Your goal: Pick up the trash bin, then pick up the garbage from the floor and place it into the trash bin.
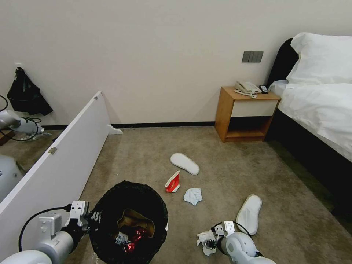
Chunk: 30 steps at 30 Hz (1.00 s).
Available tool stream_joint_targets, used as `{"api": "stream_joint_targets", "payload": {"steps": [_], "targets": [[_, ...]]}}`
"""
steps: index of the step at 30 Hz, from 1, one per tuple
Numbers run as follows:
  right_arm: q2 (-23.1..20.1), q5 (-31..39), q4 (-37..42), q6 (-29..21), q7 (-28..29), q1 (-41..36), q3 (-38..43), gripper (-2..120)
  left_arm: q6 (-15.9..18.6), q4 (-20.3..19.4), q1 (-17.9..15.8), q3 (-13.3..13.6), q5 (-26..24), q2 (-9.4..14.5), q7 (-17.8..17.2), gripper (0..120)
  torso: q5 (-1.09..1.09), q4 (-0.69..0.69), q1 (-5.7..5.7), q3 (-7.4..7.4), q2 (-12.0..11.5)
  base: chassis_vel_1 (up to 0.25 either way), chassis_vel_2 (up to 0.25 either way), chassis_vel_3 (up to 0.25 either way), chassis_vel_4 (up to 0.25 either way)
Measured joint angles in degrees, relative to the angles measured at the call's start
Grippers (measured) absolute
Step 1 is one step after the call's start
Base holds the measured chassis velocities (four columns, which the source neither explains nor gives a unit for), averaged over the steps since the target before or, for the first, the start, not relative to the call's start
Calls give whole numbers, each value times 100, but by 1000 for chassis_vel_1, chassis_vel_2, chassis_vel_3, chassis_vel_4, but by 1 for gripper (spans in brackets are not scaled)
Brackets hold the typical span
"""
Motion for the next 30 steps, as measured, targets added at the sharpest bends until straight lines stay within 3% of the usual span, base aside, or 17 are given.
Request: {"api": "stream_joint_targets", "payload": {"steps": [5,10,13,20,23,25,26,29,30], "targets": [[-4,-141,-33,2,-80,-10,66,29,0,2,-6,4,-2,1,15,3,0,0,0,0,0,0,0,0,0],[2,-163,-16,5,-89,-68,150,6,0,3,-16,12,-7,10,30,3,0,0,0,0,0,0,0,0,0],[10,-170,-19,6,-100,-101,190,0,-2,3,-15,21,-7,17,31,3,0,1,0,0,0,0,0,0,0],[-13,-224,88,111,-196,-185,449,0,-13,-9,-15,52,-23,45,48,3,1,0,0,0,0,0,0,0,0],[-102,-282,281,354,-346,-260,656,0,-23,-21,-6,81,-39,61,95,3,0,0,0,0,0,0,0,0,0],[-195,-429,449,919,-708,-349,877,0,-38,-22,-37,117,-55,59,143,3,0,0,0,0,0,0,0,0,0],[-195,-429,449,919,-708,-349,877,0,-38,-22,-37,117,-55,59,143,3,0,0,0,0,0,0,0,0,0],[-304,-802,652,1932,-1358,-454,1035,0,-45,-25,-73,155,-104,81,156,3,1,-1,0,0,0,0,0,0,0],[-304,-802,652,1932,-1358,-454,1035,0,-45,-25,-73,155,-104,81,156,3,1,-1,0,0,0,0,0,0,0]]}}
